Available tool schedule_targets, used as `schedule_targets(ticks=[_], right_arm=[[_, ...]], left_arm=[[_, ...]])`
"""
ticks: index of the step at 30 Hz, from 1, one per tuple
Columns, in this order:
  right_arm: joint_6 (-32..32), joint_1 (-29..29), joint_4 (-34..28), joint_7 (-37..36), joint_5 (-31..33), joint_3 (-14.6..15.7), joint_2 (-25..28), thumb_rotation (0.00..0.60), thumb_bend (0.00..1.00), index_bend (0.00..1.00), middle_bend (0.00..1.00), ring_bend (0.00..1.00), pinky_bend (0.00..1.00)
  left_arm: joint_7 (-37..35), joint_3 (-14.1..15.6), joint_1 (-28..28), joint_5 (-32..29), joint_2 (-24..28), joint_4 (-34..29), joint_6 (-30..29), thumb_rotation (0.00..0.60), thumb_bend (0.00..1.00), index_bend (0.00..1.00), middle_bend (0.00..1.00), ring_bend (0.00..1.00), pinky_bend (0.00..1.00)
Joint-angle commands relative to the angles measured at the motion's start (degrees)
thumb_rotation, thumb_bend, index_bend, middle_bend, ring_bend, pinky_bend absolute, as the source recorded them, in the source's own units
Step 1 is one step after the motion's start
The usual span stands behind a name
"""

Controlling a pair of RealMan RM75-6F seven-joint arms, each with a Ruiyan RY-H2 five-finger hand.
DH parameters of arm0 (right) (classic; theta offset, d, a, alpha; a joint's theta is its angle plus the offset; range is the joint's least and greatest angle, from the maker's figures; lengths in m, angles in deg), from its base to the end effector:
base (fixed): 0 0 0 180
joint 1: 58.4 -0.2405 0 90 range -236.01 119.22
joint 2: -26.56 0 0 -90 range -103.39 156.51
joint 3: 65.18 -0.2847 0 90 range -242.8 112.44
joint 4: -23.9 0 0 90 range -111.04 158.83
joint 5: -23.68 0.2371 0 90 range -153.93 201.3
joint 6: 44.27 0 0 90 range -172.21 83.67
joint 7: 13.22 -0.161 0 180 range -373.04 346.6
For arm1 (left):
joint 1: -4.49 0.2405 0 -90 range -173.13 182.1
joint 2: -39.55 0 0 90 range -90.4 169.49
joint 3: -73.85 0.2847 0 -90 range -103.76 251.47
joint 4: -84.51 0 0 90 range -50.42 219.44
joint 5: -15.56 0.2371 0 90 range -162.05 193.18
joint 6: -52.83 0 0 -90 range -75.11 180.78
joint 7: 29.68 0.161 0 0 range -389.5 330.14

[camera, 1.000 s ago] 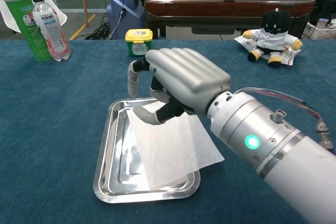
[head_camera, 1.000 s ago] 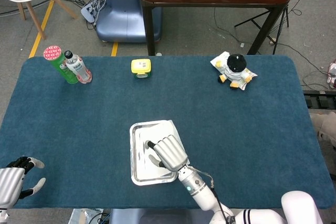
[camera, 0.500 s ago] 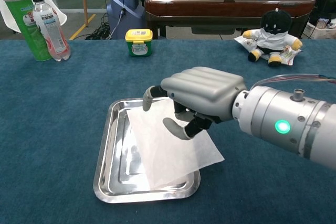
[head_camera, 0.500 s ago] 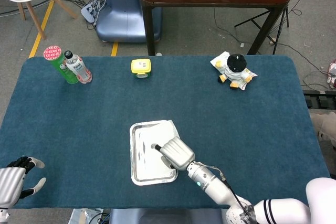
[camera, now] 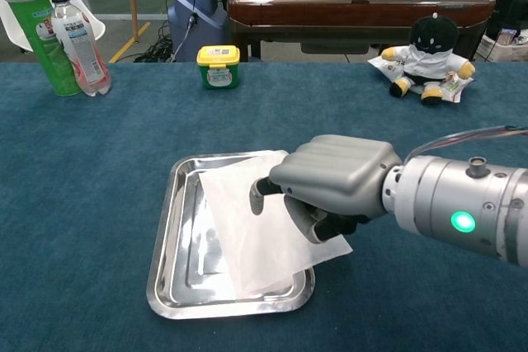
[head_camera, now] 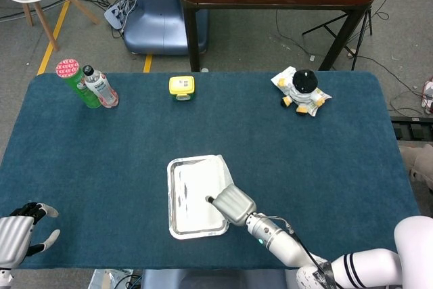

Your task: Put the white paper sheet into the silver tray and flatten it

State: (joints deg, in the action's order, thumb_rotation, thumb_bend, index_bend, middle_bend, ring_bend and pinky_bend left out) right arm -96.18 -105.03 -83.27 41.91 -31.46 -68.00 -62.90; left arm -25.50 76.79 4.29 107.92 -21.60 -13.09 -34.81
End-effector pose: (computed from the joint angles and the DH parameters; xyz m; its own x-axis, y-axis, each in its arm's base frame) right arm -0.0892 -0.2703 -0.0944 0.7524 -0.2658 0.6027 -0.5757 -0.7100 0.4055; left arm -0.3348 0.1493 0.1414 0.4294 0.0877 0.8989 0.9031 -0.0441 -0.4271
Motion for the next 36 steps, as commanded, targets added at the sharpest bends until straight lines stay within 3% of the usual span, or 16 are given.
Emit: schedule_targets(ticks=[1,17,36], right_arm=[[-0.53,-0.55,-0.29,0.49,0.63,1.16,0.23,0.6,1.0,0.26,1.0,1.0,1.0],[-1.81,-2.13,-1.39,0.21,1.06,6.81,2.15,0.6,1.0,0.26,1.0,1.0,1.0],[-1.71,-4.09,1.08,-0.4,2.9,8.16,-1.61,0.6,1.0,0.26,1.0,1.0,1.0]], left_arm=[[0.01,-0.02,-0.01,-0.05,-0.02,0.03,0.04,0.6,0.25,0.46,0.44,0.31,0.41],[0.46,0.08,-0.12,-0.03,-0.27,0.05,0.38,0.6,0.25,0.46,0.44,0.31,0.41],[0.29,0.05,0.0,0.02,-0.1,-0.02,0.04,0.6,0.25,0.46,0.44,0.31,0.41]])
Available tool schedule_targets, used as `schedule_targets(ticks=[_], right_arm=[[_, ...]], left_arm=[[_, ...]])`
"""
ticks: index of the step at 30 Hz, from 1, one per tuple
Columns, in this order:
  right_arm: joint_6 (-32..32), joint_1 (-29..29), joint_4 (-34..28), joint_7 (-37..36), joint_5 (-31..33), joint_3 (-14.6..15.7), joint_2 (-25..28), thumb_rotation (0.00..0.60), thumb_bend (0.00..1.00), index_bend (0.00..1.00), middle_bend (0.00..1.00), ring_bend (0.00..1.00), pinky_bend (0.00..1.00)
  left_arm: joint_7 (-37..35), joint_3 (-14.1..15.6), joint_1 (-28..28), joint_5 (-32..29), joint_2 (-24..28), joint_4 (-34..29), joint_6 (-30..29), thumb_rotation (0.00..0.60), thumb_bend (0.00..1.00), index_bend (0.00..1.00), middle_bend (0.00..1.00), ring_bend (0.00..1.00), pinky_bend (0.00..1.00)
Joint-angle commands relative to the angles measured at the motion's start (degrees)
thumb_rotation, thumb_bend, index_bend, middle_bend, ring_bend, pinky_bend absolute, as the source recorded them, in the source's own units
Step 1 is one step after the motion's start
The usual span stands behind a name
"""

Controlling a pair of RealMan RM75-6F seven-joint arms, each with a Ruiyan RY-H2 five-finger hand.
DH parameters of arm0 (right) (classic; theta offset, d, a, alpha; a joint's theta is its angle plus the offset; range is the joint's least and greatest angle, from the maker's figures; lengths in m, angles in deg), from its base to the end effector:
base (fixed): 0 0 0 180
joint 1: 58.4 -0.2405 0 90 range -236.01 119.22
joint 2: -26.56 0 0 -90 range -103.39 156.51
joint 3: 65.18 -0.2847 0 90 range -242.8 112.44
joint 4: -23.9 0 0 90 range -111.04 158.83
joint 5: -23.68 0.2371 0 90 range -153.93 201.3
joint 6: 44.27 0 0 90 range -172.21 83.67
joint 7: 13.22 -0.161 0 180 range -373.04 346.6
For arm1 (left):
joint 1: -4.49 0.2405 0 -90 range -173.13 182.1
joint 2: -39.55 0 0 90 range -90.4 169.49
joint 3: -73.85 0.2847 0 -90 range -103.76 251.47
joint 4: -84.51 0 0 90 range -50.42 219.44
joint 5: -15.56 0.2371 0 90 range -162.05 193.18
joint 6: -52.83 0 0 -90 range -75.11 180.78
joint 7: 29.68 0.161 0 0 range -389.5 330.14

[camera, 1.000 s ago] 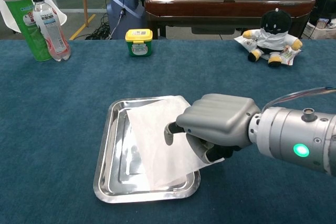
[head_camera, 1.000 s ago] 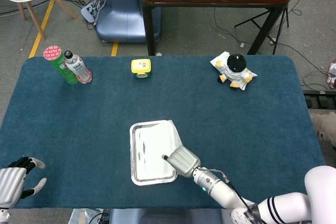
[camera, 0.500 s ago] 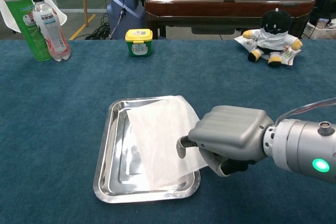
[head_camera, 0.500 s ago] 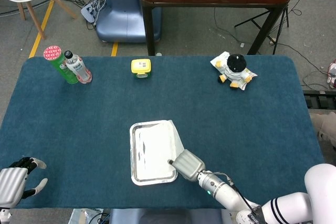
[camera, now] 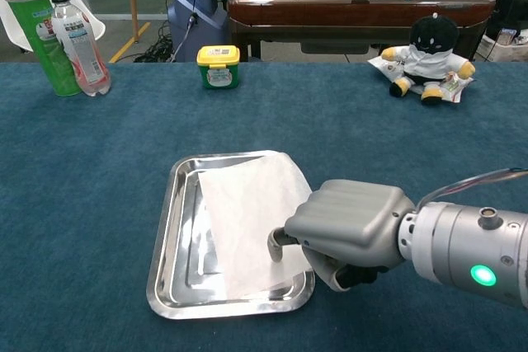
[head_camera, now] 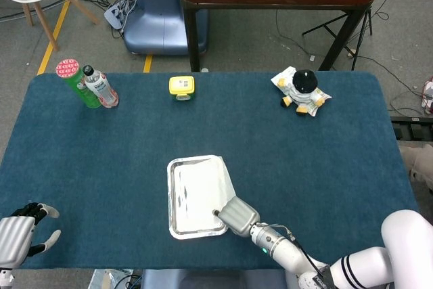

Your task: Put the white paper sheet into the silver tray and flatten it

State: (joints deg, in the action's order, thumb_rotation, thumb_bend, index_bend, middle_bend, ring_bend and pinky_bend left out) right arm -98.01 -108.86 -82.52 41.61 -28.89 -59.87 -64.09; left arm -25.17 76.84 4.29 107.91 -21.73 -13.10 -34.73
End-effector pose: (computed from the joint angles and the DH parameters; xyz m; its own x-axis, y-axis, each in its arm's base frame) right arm -0.1123 -0.2477 -0.1117 0.8127 -0.2986 0.5003 -0.5244 -0.7492 0.4046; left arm -0.3347 0.1491 0.1403 0.4323 0.0897 0.8973 0.9017 -0.0445 -0.4300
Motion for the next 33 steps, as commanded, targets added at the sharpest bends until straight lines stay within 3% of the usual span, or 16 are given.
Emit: schedule_targets(ticks=[1,18,33], right_arm=[[0.14,-0.37,0.47,-0.13,0.45,0.04,-0.63,0.6,1.0,0.26,1.0,1.0,1.0],[-0.51,-1.35,2.94,-2.66,2.88,-1.21,-4.7,0.6,1.0,0.26,1.0,1.0,1.0],[-0.38,-2.2,4.29,-4.49,1.28,-1.72,-7.24,0.6,1.0,0.26,1.0,1.0,1.0]], left_arm=[[-0.08,0.0,0.02,0.04,0.05,-0.01,-0.07,0.6,0.25,0.46,0.44,0.31,0.41],[-0.23,-0.04,0.14,0.09,0.23,-0.13,-0.34,0.6,0.25,0.46,0.44,0.31,0.41],[-0.62,-0.07,0.32,0.19,0.5,-0.2,-0.71,0.6,0.25,0.46,0.44,0.31,0.41]])
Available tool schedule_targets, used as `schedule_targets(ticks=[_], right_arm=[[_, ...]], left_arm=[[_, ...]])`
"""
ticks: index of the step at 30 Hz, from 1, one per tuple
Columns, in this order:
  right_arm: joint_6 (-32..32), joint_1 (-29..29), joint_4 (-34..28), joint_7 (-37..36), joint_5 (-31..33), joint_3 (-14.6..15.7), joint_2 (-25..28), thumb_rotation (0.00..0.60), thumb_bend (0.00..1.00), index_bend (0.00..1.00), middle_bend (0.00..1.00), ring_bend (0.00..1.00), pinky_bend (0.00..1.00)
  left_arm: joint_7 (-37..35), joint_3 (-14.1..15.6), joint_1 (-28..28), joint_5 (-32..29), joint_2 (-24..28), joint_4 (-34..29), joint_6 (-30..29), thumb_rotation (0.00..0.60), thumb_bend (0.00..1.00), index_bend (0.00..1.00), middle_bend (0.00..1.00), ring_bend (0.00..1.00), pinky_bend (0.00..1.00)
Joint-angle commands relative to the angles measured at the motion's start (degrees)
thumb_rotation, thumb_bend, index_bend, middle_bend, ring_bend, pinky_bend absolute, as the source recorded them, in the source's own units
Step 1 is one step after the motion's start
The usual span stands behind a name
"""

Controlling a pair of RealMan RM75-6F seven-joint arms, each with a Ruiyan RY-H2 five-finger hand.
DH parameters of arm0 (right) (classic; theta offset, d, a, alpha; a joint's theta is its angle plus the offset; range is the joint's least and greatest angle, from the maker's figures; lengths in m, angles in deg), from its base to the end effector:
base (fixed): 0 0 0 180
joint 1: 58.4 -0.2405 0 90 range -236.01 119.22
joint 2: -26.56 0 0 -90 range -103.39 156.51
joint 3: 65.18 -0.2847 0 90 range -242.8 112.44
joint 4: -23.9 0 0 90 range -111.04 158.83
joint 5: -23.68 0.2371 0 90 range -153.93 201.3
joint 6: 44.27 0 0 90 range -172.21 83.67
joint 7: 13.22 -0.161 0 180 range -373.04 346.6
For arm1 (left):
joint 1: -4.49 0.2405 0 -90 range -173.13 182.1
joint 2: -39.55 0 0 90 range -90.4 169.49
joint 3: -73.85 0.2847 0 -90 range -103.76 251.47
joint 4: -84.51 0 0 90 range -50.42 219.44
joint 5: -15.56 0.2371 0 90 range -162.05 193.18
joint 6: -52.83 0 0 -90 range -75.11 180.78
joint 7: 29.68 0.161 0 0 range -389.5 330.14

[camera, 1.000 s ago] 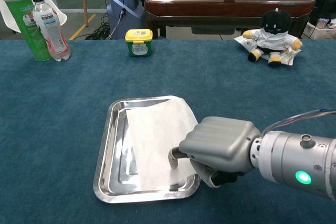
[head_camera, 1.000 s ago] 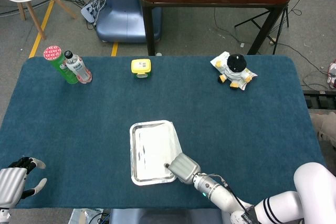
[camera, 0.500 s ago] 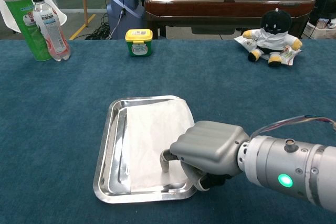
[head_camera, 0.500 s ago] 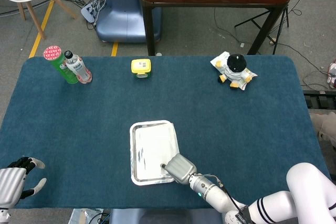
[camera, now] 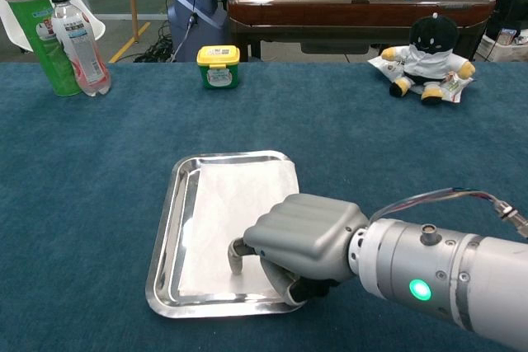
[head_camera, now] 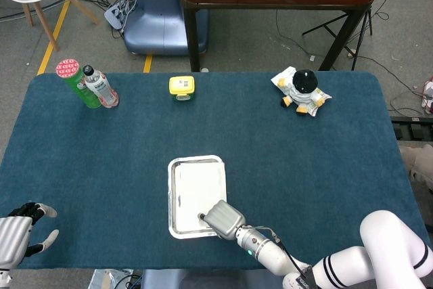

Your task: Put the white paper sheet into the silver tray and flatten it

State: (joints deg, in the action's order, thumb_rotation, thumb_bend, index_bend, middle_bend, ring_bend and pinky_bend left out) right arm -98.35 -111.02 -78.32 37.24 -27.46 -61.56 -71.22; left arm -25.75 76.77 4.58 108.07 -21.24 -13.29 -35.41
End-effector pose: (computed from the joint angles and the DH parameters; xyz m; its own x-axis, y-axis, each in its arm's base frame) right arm -0.0852 -0.2429 -0.1433 0.7495 -0.3530 0.5601 -0.5896 -0.7406 0.3223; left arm -0.3344 0.1479 0.1446 0.4276 0.0791 0.9005 0.9040 -0.0409 -0.4256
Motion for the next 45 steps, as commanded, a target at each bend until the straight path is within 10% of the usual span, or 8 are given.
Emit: schedule_targets(ticks=[1,45], right_arm=[[-0.07,-0.05,0.18,-0.23,-0.28,-0.05,-0.19,0.6,1.0,0.26,1.0,1.0,1.0],[-2.95,1.06,6.26,-0.8,0.66,-2.32,-0.52,0.6,1.0,0.26,1.0,1.0,1.0]], left_arm=[[-0.03,0.0,0.03,0.04,0.01,-0.01,-0.06,0.6,0.25,0.46,0.44,0.31,0.41],[0.16,-0.04,-0.07,-0.25,-0.1,0.06,0.38,0.6,0.25,0.46,0.44,0.31,0.41]])
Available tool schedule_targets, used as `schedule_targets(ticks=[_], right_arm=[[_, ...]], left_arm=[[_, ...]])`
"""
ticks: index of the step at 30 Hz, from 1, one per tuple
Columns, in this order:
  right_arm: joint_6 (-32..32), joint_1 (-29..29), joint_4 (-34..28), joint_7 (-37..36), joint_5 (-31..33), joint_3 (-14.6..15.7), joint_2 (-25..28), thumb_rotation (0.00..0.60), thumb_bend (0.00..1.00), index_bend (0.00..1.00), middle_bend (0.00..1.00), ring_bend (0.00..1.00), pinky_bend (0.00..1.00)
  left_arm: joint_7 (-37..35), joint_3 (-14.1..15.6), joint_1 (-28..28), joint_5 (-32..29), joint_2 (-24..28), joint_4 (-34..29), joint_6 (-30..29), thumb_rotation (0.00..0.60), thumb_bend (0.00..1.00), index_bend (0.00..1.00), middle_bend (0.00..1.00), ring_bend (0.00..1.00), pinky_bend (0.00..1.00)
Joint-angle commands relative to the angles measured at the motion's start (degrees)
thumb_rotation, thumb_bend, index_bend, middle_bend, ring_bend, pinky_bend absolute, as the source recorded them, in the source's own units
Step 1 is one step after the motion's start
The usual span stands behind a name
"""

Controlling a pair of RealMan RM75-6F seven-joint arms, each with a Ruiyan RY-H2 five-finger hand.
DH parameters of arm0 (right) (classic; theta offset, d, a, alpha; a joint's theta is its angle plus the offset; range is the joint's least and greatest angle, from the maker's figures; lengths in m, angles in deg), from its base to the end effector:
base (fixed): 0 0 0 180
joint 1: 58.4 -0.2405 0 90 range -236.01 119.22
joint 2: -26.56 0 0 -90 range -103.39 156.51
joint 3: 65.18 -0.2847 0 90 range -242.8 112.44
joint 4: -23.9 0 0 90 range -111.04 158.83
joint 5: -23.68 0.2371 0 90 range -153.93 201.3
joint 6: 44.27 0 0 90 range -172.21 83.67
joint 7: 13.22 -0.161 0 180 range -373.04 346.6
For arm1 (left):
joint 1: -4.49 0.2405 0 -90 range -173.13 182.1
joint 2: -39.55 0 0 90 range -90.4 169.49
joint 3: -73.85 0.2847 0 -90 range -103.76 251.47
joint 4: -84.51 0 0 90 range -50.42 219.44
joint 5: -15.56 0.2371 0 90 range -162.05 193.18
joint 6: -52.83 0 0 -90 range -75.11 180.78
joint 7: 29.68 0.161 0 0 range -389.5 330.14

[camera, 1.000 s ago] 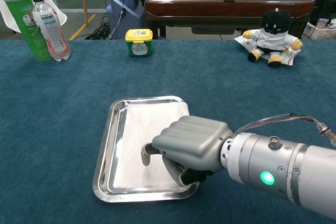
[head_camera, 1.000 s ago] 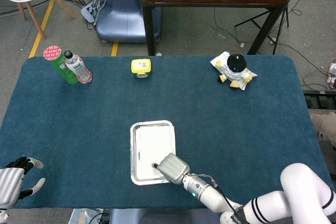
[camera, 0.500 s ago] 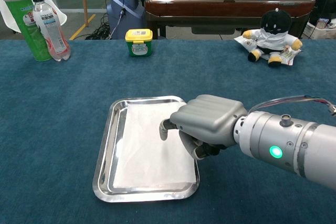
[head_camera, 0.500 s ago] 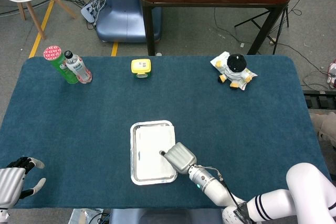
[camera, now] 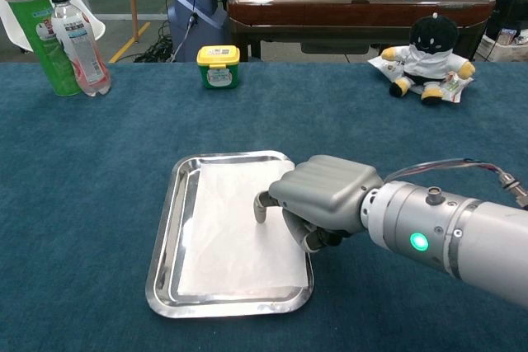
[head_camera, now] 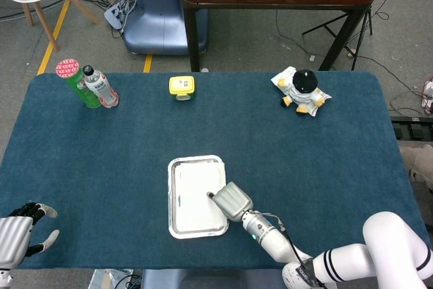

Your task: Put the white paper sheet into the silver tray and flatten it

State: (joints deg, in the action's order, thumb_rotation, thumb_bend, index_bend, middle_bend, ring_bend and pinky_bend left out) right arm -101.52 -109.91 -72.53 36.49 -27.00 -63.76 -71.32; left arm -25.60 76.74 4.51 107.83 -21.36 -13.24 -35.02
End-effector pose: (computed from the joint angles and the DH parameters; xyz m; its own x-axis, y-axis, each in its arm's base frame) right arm -0.1016 -0.2829 -0.1363 0.7414 -0.3018 0.5994 -0.6184 -0.6543 0.4354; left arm -0.3352 0.1483 0.1433 0.4288 0.0850 0.8994 0.9034 -0.0386 -0.4271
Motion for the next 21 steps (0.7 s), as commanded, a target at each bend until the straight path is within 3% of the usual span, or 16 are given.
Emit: schedule_targets(ticks=[1,21], right_arm=[[0.29,-0.08,0.72,-0.1,0.27,-0.22,-0.6,0.6,1.0,0.26,1.0,1.0,1.0],[1.14,0.76,4.51,-3.62,-2.98,-1.07,-3.31,0.6,1.0,0.26,1.0,1.0,1.0]], left_arm=[[-0.04,-0.02,0.0,-0.02,0.02,0.0,0.0,0.6,0.25,0.46,0.44,0.31,0.41],[0.32,0.11,-0.05,-0.04,-0.07,-0.1,0.29,0.6,0.25,0.46,0.44,0.31,0.41]])
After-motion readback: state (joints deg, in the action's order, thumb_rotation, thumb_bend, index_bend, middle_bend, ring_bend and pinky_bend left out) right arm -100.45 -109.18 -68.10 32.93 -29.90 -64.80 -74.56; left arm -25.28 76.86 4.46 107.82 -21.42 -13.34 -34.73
